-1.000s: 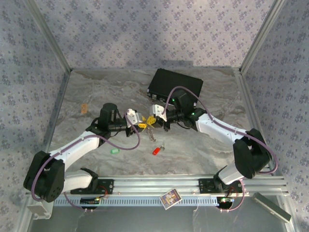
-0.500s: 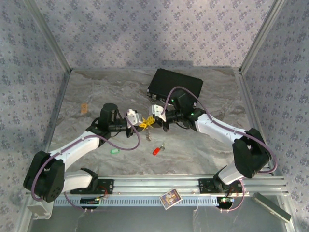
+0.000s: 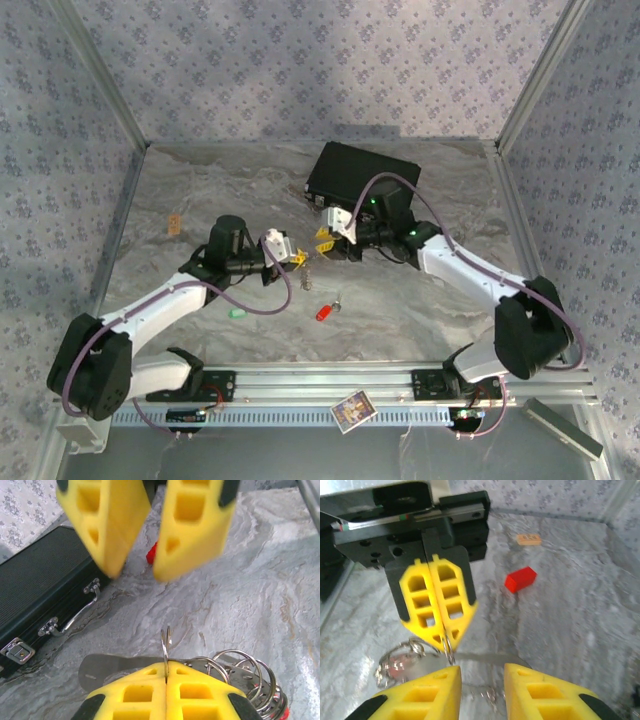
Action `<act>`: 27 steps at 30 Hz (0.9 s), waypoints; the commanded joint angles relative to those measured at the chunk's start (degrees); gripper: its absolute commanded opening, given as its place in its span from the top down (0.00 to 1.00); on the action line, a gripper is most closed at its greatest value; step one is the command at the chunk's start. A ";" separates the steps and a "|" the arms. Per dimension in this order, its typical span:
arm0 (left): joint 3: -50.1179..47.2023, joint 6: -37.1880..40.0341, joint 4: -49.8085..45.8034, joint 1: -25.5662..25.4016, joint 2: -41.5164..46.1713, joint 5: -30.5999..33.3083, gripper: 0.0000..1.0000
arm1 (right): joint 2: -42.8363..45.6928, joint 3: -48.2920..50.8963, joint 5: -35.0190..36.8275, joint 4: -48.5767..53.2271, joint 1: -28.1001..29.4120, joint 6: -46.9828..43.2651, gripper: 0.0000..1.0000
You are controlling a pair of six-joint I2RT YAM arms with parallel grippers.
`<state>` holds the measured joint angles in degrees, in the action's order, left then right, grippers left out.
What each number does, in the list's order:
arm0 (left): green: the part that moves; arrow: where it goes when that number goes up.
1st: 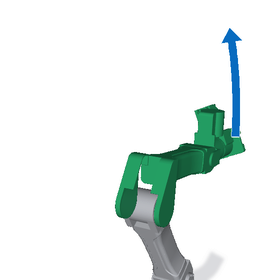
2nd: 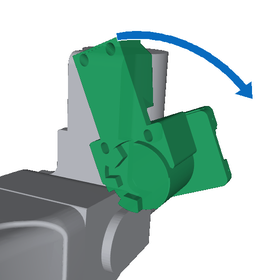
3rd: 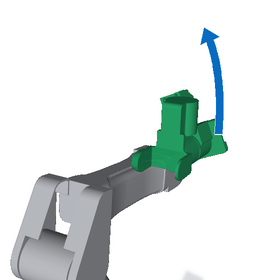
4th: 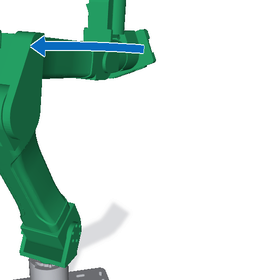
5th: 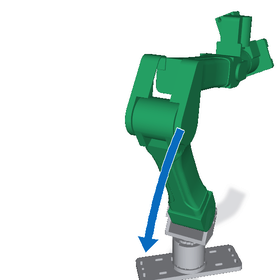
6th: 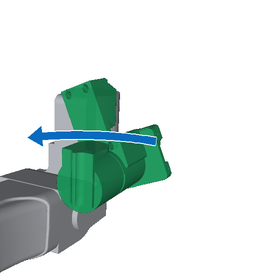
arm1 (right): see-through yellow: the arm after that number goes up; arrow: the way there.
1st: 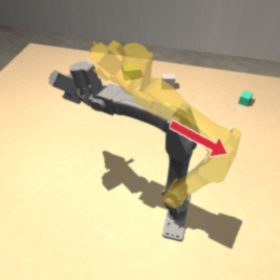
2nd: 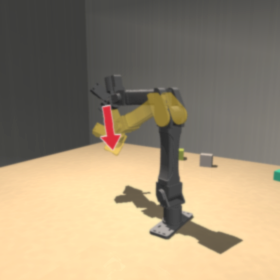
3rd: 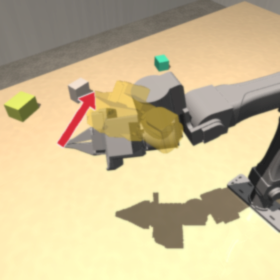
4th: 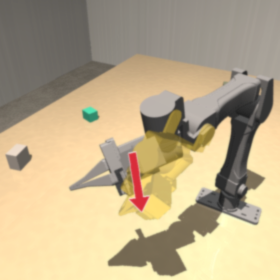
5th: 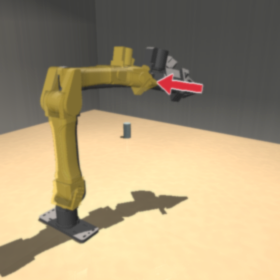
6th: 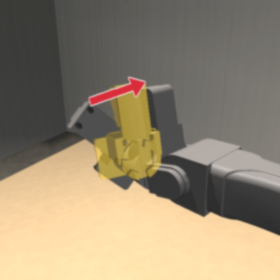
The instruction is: Put the keys on the keyring
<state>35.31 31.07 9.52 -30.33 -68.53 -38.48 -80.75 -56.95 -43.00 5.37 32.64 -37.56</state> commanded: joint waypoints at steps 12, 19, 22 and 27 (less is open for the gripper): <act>2.63 5.49 -3.98 -2.89 1.03 2.66 1.00 | -1.30 -2.11 3.81 8.70 5.29 -4.43 0.71; 2.92 5.40 -4.25 -3.14 0.91 2.18 1.00 | -2.69 -1.96 6.31 7.42 6.52 -3.92 0.73; 2.96 5.32 -4.18 -3.39 0.64 2.04 1.00 | -3.33 -2.11 6.85 6.97 6.88 -3.77 0.75; 3.27 5.26 -4.81 -3.48 0.53 1.65 1.00 | -4.01 -2.77 7.15 7.79 7.27 -4.58 0.82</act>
<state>35.86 35.14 4.67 -33.52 -68.31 -35.09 -84.16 -57.69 -36.51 12.27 39.53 -41.45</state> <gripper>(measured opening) 0.049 0.197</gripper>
